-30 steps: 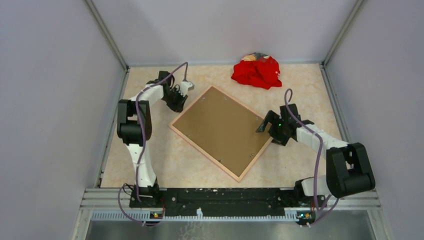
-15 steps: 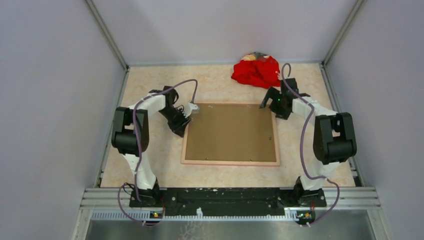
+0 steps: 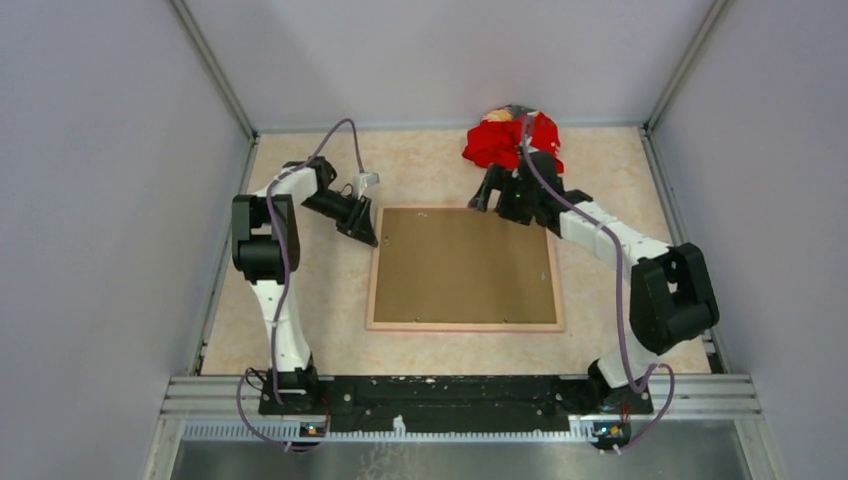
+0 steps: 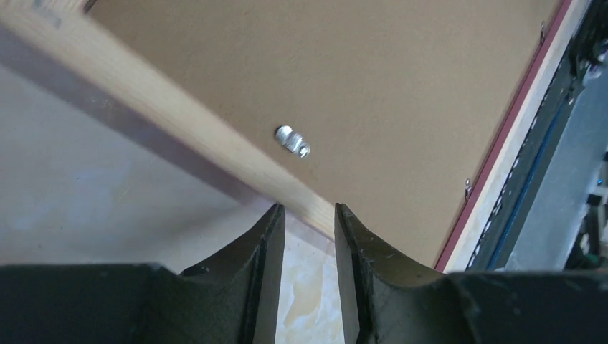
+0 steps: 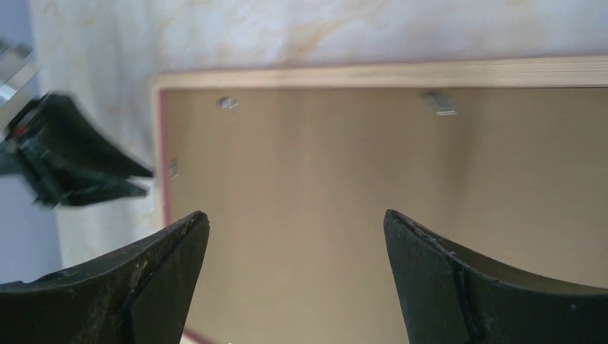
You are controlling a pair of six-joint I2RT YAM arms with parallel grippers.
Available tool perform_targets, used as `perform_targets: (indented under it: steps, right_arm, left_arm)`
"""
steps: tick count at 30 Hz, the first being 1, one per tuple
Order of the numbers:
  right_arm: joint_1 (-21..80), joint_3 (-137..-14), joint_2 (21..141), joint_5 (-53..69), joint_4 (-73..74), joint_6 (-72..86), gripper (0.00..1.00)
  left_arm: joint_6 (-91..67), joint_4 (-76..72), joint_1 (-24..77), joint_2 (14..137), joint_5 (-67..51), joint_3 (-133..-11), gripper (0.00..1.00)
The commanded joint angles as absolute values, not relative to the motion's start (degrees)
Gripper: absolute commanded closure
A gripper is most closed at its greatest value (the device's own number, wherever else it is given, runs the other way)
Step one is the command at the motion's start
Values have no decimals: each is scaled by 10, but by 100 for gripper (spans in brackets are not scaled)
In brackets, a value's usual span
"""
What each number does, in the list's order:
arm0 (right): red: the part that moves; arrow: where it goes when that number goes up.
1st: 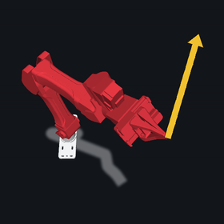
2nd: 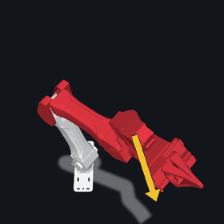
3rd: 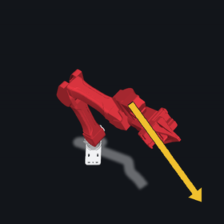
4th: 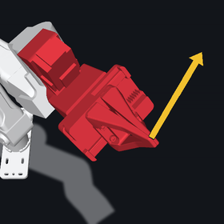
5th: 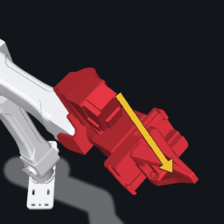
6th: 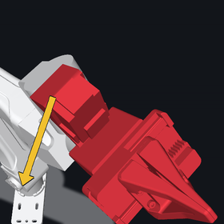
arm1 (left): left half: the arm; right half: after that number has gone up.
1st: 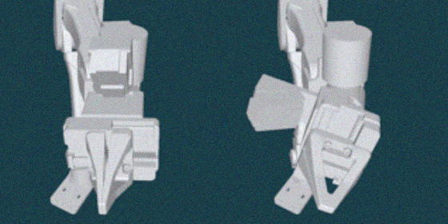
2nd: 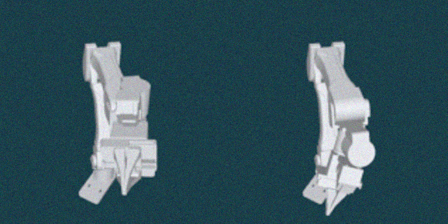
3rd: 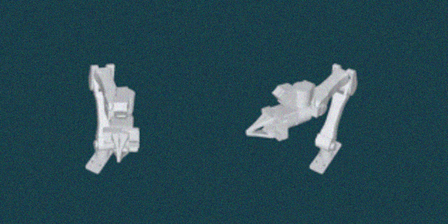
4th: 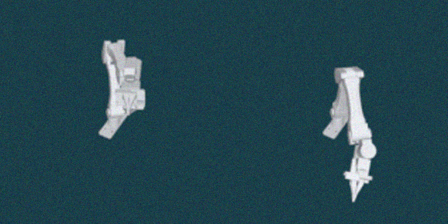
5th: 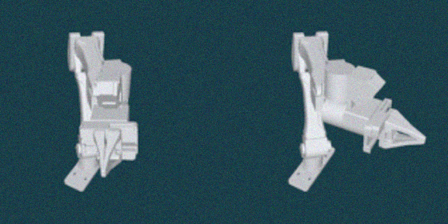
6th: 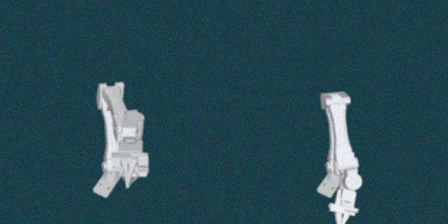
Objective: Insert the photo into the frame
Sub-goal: Install the photo frame at the center of the board.
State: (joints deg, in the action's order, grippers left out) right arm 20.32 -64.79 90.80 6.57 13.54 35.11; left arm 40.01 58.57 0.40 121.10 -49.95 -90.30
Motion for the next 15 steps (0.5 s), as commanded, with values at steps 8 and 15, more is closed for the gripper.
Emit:
perform_targets:
  steps: [8,15]
  right_arm:
    - [345,-707,1027,167,-34,396,18]
    - [386,-776,1128,197,-62,414,23]
  left_arm:
    - [332,525,8,1238,-529,-885,78]
    - [319,502,7,1250,-527,-868,82]
